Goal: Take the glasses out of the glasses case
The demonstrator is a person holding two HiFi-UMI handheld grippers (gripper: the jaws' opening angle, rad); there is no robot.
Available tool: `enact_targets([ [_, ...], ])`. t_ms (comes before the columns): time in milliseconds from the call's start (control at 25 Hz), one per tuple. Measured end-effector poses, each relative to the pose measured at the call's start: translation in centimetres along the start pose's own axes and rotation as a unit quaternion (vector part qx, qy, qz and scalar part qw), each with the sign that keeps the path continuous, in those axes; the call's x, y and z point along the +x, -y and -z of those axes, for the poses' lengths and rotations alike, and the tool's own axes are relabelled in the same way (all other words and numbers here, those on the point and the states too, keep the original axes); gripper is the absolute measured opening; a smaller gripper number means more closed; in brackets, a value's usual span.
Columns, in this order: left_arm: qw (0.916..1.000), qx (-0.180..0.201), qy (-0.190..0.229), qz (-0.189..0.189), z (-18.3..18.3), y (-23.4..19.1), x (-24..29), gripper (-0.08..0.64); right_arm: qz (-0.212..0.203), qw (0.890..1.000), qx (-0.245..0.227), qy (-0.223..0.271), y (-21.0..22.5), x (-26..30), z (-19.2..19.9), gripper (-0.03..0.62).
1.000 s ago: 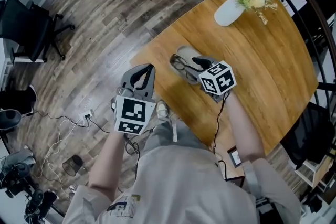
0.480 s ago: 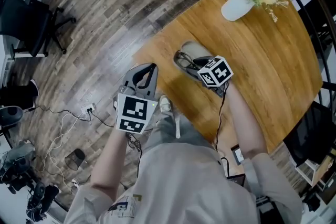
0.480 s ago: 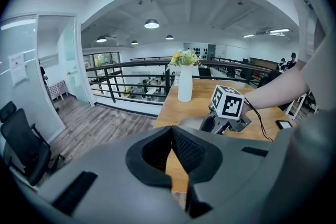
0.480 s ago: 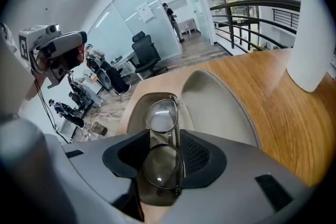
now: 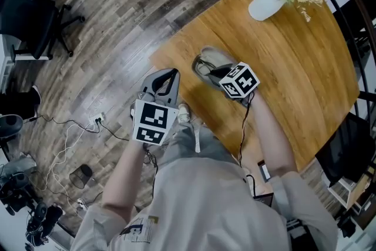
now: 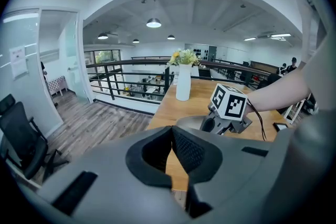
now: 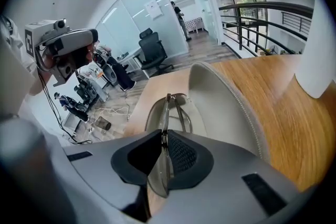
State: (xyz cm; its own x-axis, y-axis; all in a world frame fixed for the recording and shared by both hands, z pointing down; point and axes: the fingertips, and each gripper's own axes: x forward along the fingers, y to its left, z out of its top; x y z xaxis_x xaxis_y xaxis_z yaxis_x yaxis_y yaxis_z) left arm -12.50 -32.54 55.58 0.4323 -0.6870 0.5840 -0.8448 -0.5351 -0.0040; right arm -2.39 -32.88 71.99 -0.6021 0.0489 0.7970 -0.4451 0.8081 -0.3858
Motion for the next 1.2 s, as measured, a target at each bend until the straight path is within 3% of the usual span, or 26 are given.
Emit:
enact_targets([
  [240,1.0,0.002,0.004,-0.003,0.5,0.3,-1.5,0.017,0.003,1.0,0.011,0.0,-1.3,-0.3,0.1,0.049],
  [520,0.9993,0.013,0.025,-0.024,-0.6,0.1,-4.3,0.017,0.05,0.992,0.034,0.109,-1.6,-6.9,-3.8,0.048],
  [640,0.9984,0.018,0.039,-0.036,-2.2,-0.8,-6.2,0.017,0.051,0.982,0.049,0.177,-2.8,-11.0,-7.4,0.046],
  [880,0.9937,0.042,0.082,-0.064,-6.7,-2.0,-9.7,0.017,0.098,0.96,-0.008,0.263,-6.3,-19.4,-13.1,0.046],
  [1200,0.98,0.079,0.149,-0.106,-13.5,-2.6,-15.9,0.017,0.153,0.907,-0.076,0.385,-13.0,-31.4,-18.2,0.046],
])
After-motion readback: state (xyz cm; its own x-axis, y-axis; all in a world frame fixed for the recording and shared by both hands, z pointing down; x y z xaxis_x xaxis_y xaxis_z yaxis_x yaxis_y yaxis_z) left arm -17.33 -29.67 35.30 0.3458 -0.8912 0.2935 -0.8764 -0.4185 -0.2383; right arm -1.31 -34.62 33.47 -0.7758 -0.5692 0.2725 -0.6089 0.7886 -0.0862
